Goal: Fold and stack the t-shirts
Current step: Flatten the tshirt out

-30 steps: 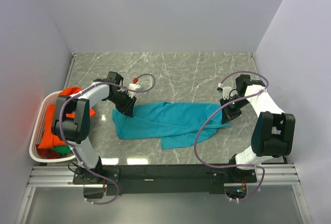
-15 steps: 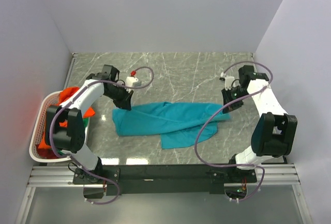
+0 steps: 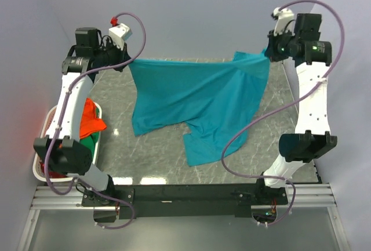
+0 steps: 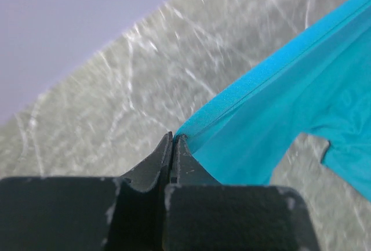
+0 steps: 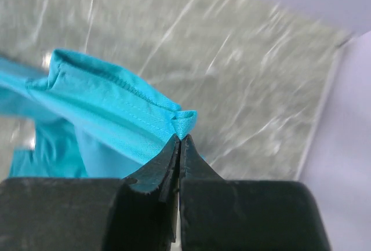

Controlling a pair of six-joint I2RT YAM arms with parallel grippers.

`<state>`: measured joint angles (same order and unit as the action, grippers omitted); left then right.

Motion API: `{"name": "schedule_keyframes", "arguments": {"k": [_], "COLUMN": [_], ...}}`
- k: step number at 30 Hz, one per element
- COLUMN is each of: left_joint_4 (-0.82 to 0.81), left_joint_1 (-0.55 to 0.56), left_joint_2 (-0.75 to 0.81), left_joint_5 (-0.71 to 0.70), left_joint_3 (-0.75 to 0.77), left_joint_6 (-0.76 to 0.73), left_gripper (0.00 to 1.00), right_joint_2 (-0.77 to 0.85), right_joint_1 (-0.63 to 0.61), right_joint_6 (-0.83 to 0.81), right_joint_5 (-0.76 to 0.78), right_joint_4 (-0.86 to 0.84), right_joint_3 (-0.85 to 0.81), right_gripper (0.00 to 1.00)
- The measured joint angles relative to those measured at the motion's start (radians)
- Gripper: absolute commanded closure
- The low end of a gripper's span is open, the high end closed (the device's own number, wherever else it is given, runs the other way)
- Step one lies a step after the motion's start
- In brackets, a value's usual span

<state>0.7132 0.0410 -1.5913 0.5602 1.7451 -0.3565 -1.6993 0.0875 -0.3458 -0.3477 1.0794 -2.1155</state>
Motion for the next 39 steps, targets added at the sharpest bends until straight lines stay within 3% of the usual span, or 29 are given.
{"name": "schedule_keyframes", "arguments": {"k": [3,7,17,24,35,39], "left_joint_4": [-0.078,-0.187,-0.338,-0.371,-0.322,-0.284], "left_joint_1": [0.004,0.004,0.007,0.009,0.009,0.009], "left_joint_2": [0.07,0.225,0.66,0.837,0.83,0.812], "left_joint_5": [-0.028,-0.063,-0.095,-0.087,-0.056,-0.034], "left_joint_3": [-0.022,-0.104,-0.22,-0.214,-0.13,-0.212], "left_joint_6": [0.068,0.135,0.162,0.164,0.131,0.068], "left_gripper": [1.0,1.0,1.0,0.99,0.99,0.99], "right_joint_2": [0.015,0.103,0.621,0.899,0.851,0.807], "right_joint_1": [0.0,-0.001,-0.006,-0.006,-0.006,-0.006], "right_joint_6": [0.031,0.072,0.133,0.123,0.041,0.019], "right_joint_5": [0.029,0.077,0.215,0.283,0.294,0.24], "right_joint_4": [-0.034,-0.097,-0.343,-0.476,-0.514,-0.503], "right_joint_3": [-0.076,-0.059,0.126,0.144,0.114,0.22], "right_gripper": [1.0,1.0,1.0,1.0,1.0,1.0]}}
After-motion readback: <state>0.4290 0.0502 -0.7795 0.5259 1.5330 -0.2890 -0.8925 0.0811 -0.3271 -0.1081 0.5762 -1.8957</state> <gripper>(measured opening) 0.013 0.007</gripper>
